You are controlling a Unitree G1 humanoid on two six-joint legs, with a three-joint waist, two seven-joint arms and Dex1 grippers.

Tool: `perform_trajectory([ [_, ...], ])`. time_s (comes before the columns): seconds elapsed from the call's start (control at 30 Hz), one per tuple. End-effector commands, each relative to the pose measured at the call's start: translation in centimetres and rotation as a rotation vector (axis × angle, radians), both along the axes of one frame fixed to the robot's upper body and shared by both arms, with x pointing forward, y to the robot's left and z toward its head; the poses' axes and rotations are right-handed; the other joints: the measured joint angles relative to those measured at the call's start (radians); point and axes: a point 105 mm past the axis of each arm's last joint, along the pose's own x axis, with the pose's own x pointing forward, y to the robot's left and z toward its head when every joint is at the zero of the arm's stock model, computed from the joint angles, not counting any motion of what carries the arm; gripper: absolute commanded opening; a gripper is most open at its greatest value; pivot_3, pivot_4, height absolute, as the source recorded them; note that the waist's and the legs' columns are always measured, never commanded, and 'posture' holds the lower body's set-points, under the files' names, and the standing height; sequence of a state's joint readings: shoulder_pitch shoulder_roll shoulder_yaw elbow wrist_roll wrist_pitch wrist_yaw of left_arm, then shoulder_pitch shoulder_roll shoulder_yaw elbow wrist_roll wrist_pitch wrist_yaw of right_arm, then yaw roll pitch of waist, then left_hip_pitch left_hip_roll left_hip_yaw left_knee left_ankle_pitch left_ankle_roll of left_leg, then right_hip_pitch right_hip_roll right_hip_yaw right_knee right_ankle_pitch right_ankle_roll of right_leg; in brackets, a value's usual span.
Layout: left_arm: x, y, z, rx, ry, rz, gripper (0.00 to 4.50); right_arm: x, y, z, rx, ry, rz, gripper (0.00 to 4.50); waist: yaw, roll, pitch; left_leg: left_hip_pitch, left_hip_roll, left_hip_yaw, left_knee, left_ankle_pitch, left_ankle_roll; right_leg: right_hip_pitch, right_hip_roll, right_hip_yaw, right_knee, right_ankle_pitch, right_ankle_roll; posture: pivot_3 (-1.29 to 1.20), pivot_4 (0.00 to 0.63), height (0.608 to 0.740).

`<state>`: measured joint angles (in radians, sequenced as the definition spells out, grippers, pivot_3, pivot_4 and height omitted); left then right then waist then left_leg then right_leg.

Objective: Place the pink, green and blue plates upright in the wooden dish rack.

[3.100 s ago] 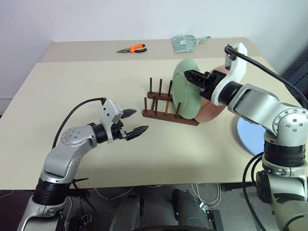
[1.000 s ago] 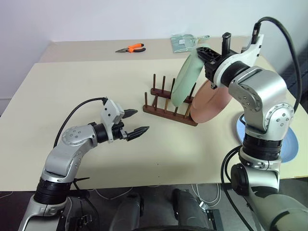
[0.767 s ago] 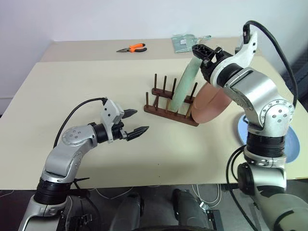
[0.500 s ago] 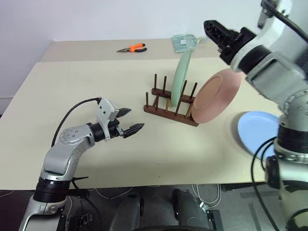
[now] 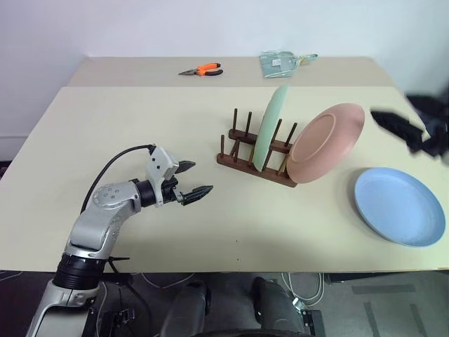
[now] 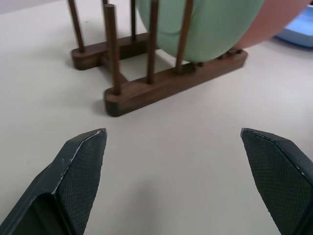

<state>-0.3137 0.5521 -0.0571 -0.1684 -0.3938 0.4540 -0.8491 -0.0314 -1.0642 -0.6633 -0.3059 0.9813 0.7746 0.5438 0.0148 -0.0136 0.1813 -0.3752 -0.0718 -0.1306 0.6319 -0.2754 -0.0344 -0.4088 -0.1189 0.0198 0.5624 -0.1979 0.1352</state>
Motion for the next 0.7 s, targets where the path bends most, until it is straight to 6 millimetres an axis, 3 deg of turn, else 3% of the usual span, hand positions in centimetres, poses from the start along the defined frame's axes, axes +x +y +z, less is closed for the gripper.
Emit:
perform_trajectory([
  [0.03, -0.7, -0.9, 0.6, 0.011, -0.026, -0.071, 4.50, -1.9, -1.0, -1.3, -0.079, 0.034, 0.008, 4.44, -0.002, 0.001, 0.000, 0.000, 0.000, 0.000, 0.000, 0.000, 0.000, 0.000, 0.000, 0.000, 0.000, 0.000, 0.000, 0.00, 0.150, 0.740],
  [0.2, -2.7, -3.7, 0.5, 0.014, -0.017, -0.231, 4.50, -1.9, 1.4, -7.4, -0.205, 0.220, 0.017, 4.44, -0.013, 0.002, 0.000, 0.002, 0.003, 0.003, 0.000, 0.000, 0.000, 0.000, 0.001, 0.000, 0.001, -0.001, 0.001, 0.00, 0.150, 0.740],
  [0.37, -3.8, -5.9, 1.0, -0.010, -0.024, -0.299, 4.50, -0.8, -1.0, -13.4, -0.435, 0.395, -0.190, 4.44, -0.001, 0.001, 0.000, 0.001, 0.003, 0.004, 0.002, 0.000, 0.000, -0.001, 0.000, -0.001, 0.000, 0.000, 0.000, 0.00, 0.150, 0.740],
  [0.47, -3.8, -6.0, 1.1, -0.012, -0.023, -0.299, 4.50, -0.7, -1.4, -15.1, -0.443, 0.436, -0.234, 4.44, 0.003, 0.001, 0.000, 0.000, 0.001, 0.002, 0.000, 0.000, 0.000, -0.001, -0.001, -0.001, 0.000, 0.001, -0.002, 0.00, 0.150, 0.740],
  [0.57, -4.0, -5.9, 0.9, -0.003, -0.020, -0.297, 4.50, -0.3, -1.9, -15.6, -0.442, 0.442, -0.277, 3.63, -0.002, 0.000, -0.001, 0.001, 0.001, 0.002, 0.001, 0.000, 0.000, 0.000, 0.000, -0.001, 0.000, 0.001, -0.001, 0.00, 0.150, 0.740],
  [0.7, -4.3, -5.6, 0.6, 0.003, -0.019, -0.294, 4.50, 0.1, -2.0, -15.2, -0.405, 0.428, -0.299, 1.58, 0.000, -0.001, -0.001, 0.002, 0.001, 0.002, 0.002, 0.000, 0.000, 0.001, 0.000, -0.001, 0.000, 0.000, 0.001, 0.00, 0.150, 0.740],
])
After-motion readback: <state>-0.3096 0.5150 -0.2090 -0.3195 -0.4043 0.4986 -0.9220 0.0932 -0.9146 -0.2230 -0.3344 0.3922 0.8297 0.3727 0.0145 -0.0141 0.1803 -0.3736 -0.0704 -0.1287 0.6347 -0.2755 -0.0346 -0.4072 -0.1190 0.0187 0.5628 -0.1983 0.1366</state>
